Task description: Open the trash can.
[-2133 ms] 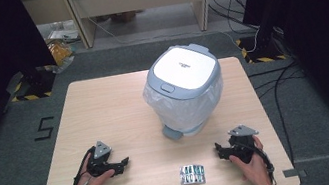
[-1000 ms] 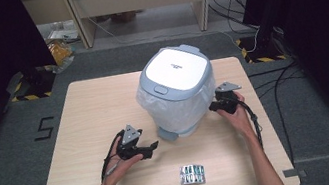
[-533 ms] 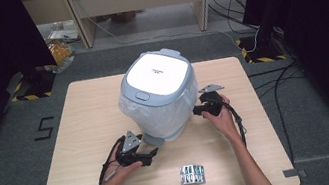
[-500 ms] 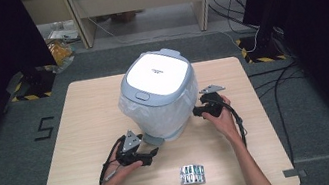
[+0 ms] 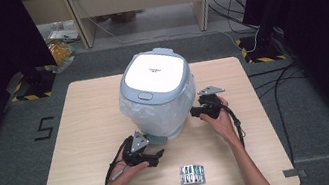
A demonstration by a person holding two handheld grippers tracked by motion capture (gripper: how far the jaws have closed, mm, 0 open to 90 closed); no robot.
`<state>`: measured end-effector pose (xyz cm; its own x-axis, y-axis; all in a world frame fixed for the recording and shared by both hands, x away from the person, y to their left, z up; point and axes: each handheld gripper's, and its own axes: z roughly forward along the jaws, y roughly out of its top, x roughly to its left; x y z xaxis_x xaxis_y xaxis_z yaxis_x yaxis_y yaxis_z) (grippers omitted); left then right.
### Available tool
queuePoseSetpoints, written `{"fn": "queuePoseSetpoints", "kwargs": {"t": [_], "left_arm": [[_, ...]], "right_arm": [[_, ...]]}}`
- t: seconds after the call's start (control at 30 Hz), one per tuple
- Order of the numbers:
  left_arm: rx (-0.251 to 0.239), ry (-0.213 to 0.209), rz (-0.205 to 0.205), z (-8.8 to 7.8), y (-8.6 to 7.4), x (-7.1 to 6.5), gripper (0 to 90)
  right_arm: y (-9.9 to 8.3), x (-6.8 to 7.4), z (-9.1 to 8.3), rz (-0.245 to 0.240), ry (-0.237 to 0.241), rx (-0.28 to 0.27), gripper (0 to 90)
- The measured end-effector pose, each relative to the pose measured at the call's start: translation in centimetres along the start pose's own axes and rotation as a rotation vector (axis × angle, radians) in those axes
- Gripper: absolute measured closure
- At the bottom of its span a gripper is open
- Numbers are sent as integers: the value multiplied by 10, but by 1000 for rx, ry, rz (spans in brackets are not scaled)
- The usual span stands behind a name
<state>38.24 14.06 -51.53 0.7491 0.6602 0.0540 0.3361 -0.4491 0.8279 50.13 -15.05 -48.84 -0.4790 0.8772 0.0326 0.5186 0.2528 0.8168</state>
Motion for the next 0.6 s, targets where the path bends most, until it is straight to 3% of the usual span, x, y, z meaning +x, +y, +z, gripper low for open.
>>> {"fn": "queuePoseSetpoints", "kwargs": {"t": [0.13,0.2,0.23,0.27,0.3,0.37,0.4,0.5,0.53,0.6], "left_arm": [[2,-23,12,2,3,-6,150],[2,-45,33,5,5,-13,153],[2,-45,33,5,5,-13,155],[0,-61,42,8,7,-18,158],[5,-66,46,9,7,-19,158],[3,-68,48,10,7,-21,154],[0,-70,51,11,7,-22,153],[-2,-72,46,11,7,-22,155],[-1,-74,46,12,8,-24,152],[4,-71,66,14,9,-27,154]], "right_arm": [[6,-4,12,24,9,16,319],[6,-12,20,103,30,29,264],[6,-12,20,103,30,29,264],[3,-18,21,147,25,51,226],[1,-19,21,156,16,62,230],[-2,-20,19,152,-8,75,229],[-11,-20,14,131,-51,116,227],[-20,-18,7,113,-59,157,218],[-29,-13,-2,58,-87,174,206],[-34,-7,-9,7,-98,183,193]]}}
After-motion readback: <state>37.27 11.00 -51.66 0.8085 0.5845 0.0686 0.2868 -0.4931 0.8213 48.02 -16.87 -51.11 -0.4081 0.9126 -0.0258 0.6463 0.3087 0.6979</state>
